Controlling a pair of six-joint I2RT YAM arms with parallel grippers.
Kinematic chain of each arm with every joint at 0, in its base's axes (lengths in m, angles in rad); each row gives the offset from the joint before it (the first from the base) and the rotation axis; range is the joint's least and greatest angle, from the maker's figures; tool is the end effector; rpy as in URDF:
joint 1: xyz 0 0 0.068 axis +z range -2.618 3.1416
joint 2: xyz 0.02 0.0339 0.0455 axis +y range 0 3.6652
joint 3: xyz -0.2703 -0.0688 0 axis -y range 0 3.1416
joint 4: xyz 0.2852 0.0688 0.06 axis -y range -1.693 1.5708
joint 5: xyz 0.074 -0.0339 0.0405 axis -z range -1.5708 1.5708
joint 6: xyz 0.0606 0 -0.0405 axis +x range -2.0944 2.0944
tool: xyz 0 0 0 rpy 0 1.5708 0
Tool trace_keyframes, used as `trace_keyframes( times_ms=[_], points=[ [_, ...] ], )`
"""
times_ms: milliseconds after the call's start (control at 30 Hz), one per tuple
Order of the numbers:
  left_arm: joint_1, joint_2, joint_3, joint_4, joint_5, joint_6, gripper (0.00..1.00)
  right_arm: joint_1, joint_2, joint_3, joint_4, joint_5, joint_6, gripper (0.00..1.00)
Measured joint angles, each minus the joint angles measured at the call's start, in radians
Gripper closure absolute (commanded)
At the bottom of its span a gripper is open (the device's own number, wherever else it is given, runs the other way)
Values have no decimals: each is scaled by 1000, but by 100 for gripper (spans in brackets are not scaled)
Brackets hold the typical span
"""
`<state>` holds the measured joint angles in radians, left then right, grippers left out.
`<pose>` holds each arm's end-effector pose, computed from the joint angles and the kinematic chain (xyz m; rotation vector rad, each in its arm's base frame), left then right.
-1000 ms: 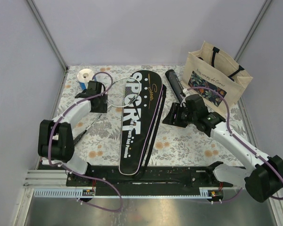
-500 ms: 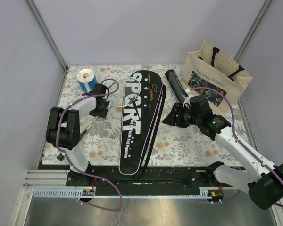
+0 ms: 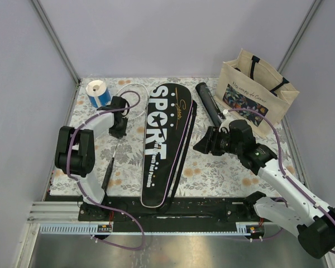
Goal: Pack up the badminton gear
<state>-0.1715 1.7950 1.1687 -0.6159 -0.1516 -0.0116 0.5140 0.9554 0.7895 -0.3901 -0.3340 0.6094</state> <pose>0.3854 -0.0575 0.1317 0.1882 2.7900 0.1691 0.2224 0.1484 0.2770 -0.1036 2.2637 0.9900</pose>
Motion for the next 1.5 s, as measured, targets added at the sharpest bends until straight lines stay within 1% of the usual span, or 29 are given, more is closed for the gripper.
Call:
trace_keyframes(
  times_ms=[67,167,367,500,567,700,767,933,1067,1100,1233,1333,1433,1500],
  points=[
    [1,-31,4,-15,13,-29,100,0,-23,-32,25,-5,11,39],
    [1,-118,4,-40,38,-72,100,0,-34,-74,62,-10,36,39],
    [2,-319,4,-51,155,-187,100,0,-34,-109,109,-10,87,38],
    [2,-393,-8,-16,256,-287,100,10,-32,-119,167,-19,130,34],
    [-4,-436,-43,33,302,-368,100,26,-26,-123,201,-23,151,32],
    [-38,-515,-123,115,336,-517,100,91,15,-142,319,-22,198,32],
    [-76,-539,-146,151,336,-592,100,128,45,-149,373,-14,210,32],
    [-163,-554,-174,246,335,-733,100,248,148,-150,503,18,216,32],
    [-215,-554,-184,292,335,-814,100,317,244,-134,555,34,208,32],
    [-227,-554,-186,302,332,-830,100,323,265,-127,561,37,206,34],
    [-272,-554,-188,315,309,-868,100,349,346,-92,568,53,191,47],
    [-293,-554,-188,319,303,-892,100,362,371,-75,575,63,179,60],
    [-301,-554,-198,328,301,-910,100,367,375,-73,590,62,170,69],
    [-302,-554,-208,335,297,-921,100,369,380,-73,599,60,170,86]
  ],
)
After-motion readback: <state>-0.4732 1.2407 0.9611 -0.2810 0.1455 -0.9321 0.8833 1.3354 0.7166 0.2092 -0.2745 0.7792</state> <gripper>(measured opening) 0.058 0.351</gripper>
